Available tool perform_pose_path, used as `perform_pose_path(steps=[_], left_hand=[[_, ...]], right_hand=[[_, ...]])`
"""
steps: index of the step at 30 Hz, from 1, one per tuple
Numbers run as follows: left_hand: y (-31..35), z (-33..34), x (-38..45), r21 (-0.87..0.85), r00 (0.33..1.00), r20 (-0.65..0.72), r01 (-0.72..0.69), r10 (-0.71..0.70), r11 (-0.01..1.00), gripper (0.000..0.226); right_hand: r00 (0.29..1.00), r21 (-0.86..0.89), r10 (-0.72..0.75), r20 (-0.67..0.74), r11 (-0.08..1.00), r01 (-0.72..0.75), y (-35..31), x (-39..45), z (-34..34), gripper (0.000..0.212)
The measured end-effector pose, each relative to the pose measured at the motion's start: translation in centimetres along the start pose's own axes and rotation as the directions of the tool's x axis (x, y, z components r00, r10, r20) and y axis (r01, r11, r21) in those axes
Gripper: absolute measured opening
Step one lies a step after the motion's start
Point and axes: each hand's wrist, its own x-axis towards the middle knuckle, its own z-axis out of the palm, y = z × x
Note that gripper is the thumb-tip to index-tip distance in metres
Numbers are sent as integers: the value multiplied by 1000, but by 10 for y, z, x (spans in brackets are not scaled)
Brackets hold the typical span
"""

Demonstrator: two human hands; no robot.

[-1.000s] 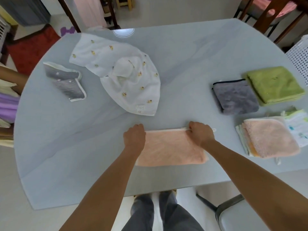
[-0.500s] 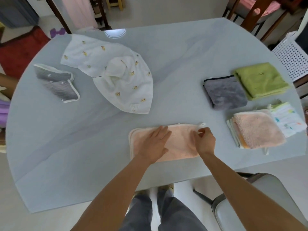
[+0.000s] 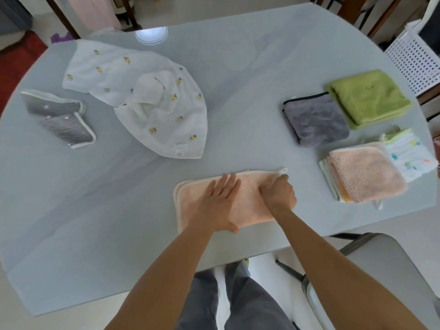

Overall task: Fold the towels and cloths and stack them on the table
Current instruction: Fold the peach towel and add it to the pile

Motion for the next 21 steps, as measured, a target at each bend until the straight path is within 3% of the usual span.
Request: perform_pose_path(steps=[3,5,7,10,12,16,21], left_hand=[[-1,3,0,19,999,43,-13,12,1000,134],[-1,-1,0,-48,997,65,-29,32,998,130],[-2,-6,0,-181,1000,15,-24,28,983,102],[1,-8,2,-316,984,-168,1,-57,949,63],[8,-7,6,-325,976,-194,33,-100,945,68],[19,3,9,-218,990,-88,88,-109,972,99],[12,14,9,-141,989,-116,78,-95,987,112]], right_hand=[[997,46,-8,83,999,4,2,6,-2,17],[995,77,-53,86,996,46,5,10,-3,21],[993,99,-88,75,992,80,6,11,-5,27],[994,102,-98,55,990,92,6,9,-7,30],[996,117,-51,68,992,43,8,9,-6,34],[987,255,-7,161,966,-34,17,17,-1,26],[985,353,-140,102,931,95,14,15,4,32]])
